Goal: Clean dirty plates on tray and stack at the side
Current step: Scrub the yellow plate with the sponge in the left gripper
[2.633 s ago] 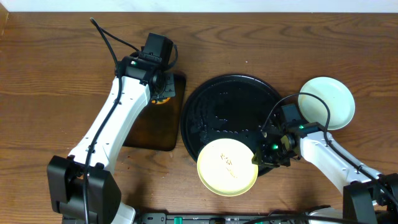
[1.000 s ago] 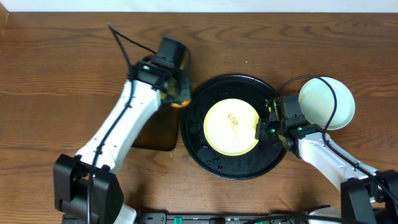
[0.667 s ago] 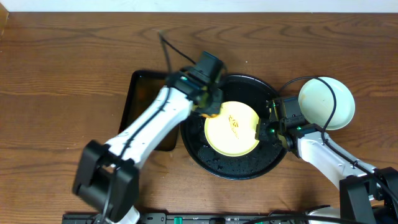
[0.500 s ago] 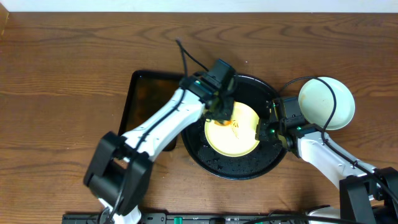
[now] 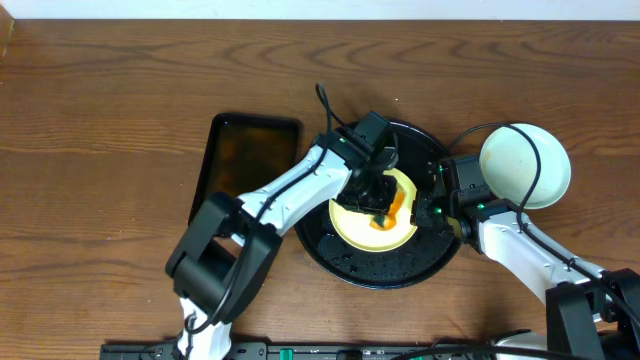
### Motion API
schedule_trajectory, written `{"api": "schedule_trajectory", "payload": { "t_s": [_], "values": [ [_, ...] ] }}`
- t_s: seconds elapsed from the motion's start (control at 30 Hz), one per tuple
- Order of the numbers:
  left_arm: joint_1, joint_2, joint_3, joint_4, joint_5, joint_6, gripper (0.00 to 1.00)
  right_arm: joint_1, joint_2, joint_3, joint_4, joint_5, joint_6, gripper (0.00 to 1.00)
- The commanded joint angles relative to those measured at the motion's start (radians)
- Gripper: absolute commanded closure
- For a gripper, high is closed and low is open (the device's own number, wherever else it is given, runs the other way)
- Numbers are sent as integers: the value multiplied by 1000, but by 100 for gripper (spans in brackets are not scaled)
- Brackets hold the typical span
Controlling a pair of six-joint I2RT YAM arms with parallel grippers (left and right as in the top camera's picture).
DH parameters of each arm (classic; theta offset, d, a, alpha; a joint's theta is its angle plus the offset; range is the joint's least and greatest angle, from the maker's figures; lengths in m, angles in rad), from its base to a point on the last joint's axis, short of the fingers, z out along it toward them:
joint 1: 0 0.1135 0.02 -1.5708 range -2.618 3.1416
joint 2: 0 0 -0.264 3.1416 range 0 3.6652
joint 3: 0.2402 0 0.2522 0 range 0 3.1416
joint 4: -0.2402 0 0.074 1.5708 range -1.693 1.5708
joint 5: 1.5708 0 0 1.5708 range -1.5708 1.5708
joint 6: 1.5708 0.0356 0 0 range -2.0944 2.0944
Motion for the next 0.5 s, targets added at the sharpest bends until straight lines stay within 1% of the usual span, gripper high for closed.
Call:
{"api": "schedule_trajectory", "payload": {
  "t_s": [0.0,0.17,0.23,0.3,0.47],
  "values": [
    [-1,34,-9,3,68,0,92,10,6,-1,0,5,11,99],
    [-6,60,-11,-5,68,6,92,10,6,-1,0,5,11,99],
    [-6,71,-17,-2,35,6,92,10,6,-1,0,5,11,99],
    [-6,77,-21,-2,-70,5,92,10,6,-1,-4,5,11,99],
    [-4,80,-22,13,-387,-6,93,10,6,-1,-15,5,11,99]
  ]
}}
